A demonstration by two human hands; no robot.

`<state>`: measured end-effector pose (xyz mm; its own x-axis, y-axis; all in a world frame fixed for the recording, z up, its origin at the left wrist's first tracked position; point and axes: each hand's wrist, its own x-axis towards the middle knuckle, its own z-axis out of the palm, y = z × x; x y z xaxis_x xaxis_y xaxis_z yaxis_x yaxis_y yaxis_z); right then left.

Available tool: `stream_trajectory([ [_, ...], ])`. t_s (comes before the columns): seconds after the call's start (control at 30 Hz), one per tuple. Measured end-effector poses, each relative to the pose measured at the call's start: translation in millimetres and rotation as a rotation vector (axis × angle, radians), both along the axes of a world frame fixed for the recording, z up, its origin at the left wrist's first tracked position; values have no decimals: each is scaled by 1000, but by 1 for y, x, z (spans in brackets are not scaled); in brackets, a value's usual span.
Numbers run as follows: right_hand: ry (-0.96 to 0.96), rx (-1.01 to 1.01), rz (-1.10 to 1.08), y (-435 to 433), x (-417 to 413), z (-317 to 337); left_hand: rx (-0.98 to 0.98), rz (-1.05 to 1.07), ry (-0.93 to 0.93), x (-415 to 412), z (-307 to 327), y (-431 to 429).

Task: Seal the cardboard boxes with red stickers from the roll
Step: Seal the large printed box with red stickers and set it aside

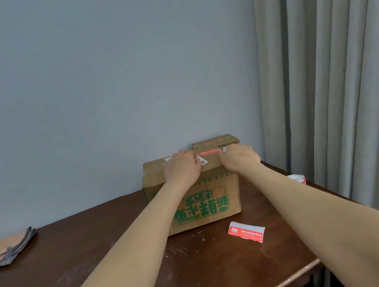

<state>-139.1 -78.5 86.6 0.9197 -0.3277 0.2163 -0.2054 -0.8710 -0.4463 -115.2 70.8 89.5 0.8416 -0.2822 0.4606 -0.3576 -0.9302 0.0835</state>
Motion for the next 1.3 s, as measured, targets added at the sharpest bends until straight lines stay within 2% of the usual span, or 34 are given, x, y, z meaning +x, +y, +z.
stream_trajectory([
  [0.13,20,111,1,-2,3,-7,2,90,10,3,0,18],
  [0.23,52,300,37,-6,7,-10,-87,268,33,4,2,40],
  [0.3,60,509,80,-7,4,-14,-259,378,101,4,3,62],
  [0.4,106,817,151,-7,-6,-21,-653,421,292,5,-6,94],
  [0.5,239,813,169,-10,-14,-23,-1005,331,512,-2,-18,107],
  [0.6,314,801,195,-14,-17,-22,-1178,287,669,-12,-25,108],
  [0.7,351,772,248,-14,-18,-27,-1208,261,702,-21,-21,104],
  [0.8,190,819,239,-13,-16,-26,-1189,286,666,-26,-11,102],
  [0.97,-35,956,224,-8,-22,2,-1262,266,527,-25,15,112],
  [1.07,-67,1019,199,0,-23,16,-1276,253,499,-25,31,121],
  [1.17,-77,1167,172,4,-27,27,-1269,253,524,-31,45,129],
  [1.3,-80,1239,145,10,-28,29,-1280,257,533,-35,55,132],
])
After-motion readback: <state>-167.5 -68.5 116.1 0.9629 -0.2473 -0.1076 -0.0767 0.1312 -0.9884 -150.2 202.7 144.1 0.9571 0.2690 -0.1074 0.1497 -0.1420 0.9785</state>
